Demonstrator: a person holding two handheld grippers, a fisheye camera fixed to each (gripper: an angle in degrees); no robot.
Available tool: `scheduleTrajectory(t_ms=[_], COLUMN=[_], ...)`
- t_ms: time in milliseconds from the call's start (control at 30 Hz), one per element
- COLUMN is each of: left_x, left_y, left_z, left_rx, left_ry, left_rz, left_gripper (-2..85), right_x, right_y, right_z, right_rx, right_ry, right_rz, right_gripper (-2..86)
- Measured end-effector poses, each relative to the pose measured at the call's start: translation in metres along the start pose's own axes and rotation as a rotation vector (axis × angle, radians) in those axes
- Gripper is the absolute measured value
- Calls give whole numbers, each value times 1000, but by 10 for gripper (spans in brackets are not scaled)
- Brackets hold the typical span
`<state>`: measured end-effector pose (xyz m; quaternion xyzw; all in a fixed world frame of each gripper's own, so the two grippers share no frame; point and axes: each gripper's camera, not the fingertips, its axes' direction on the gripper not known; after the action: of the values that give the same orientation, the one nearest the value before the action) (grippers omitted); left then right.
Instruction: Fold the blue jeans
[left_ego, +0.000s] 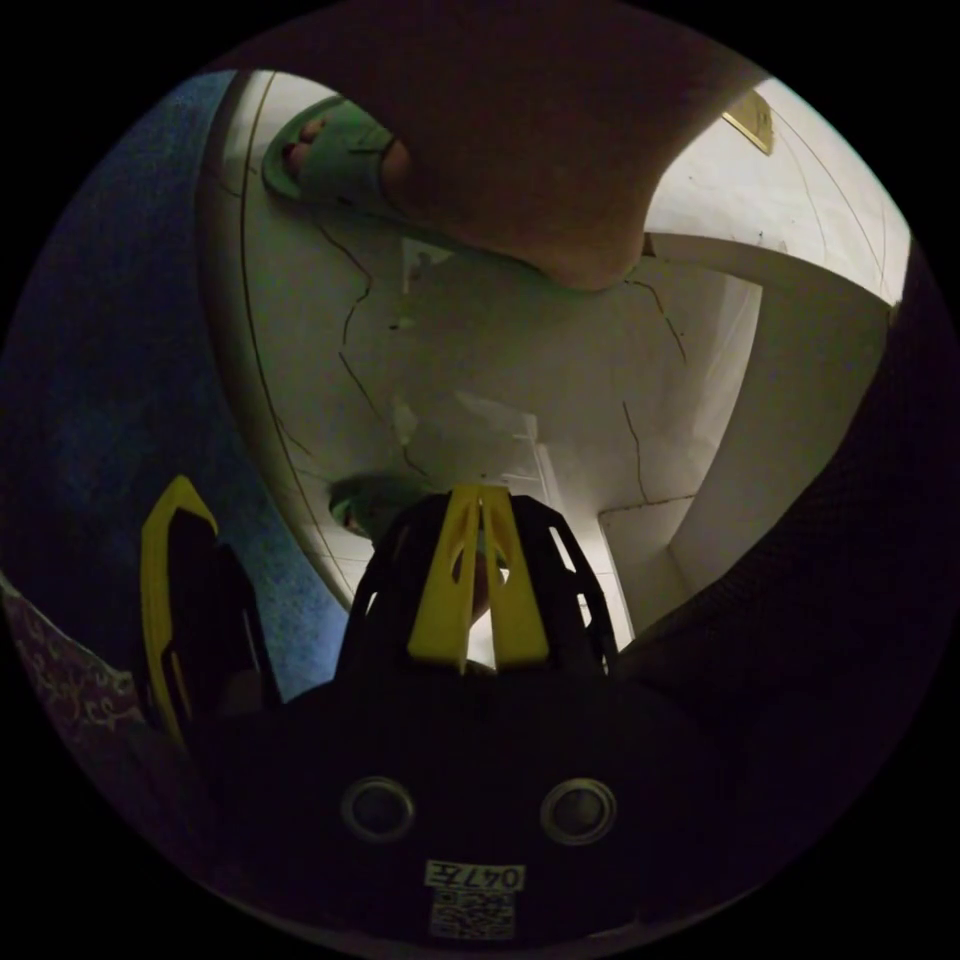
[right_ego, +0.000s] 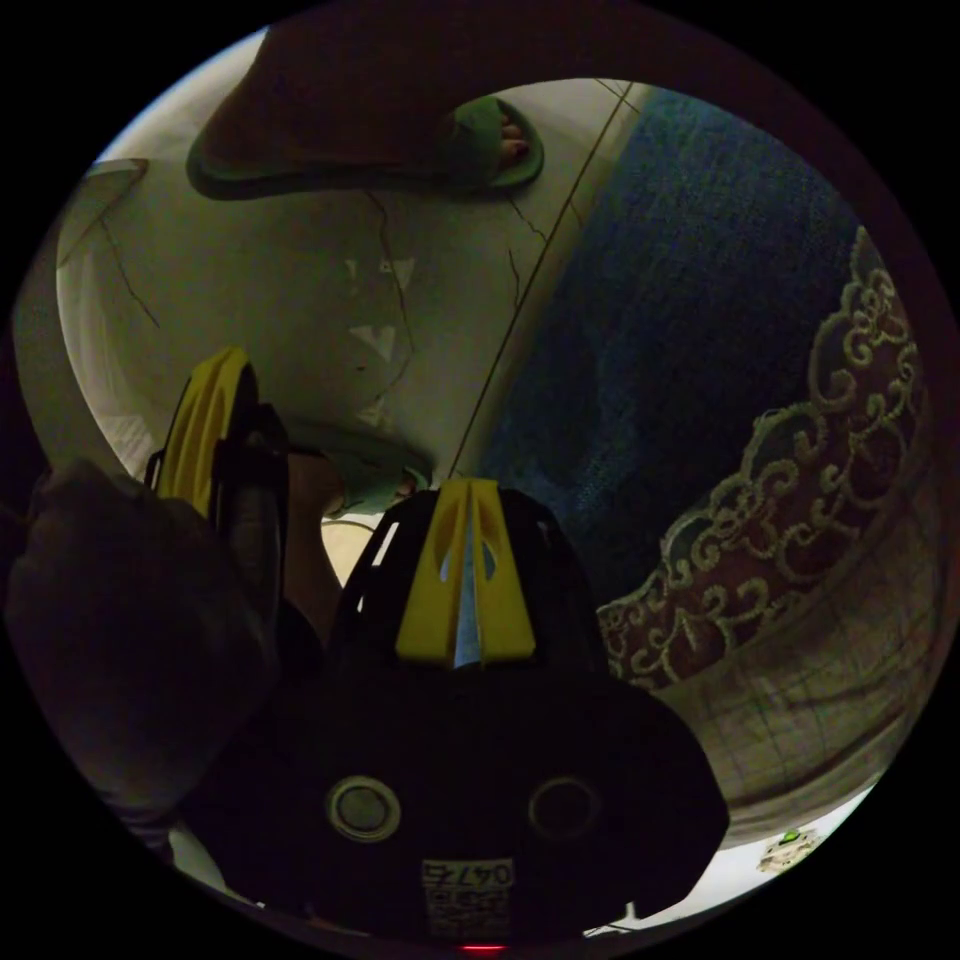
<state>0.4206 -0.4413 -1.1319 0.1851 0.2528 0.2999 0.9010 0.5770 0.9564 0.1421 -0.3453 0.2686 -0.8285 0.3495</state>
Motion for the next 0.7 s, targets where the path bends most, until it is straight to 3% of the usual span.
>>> scheduleTrajectory(t_ms=[700], left_x=[2], left_y=[4], left_z=[27], left_rx=[20], left_ry=[33], left_rz=[-52], left_gripper=[-10], right_x=[-18], right_y=[5], right_z=[3], right_rx=[-6], right_ry=[13], right_rz=[-48], right_gripper=[-6])
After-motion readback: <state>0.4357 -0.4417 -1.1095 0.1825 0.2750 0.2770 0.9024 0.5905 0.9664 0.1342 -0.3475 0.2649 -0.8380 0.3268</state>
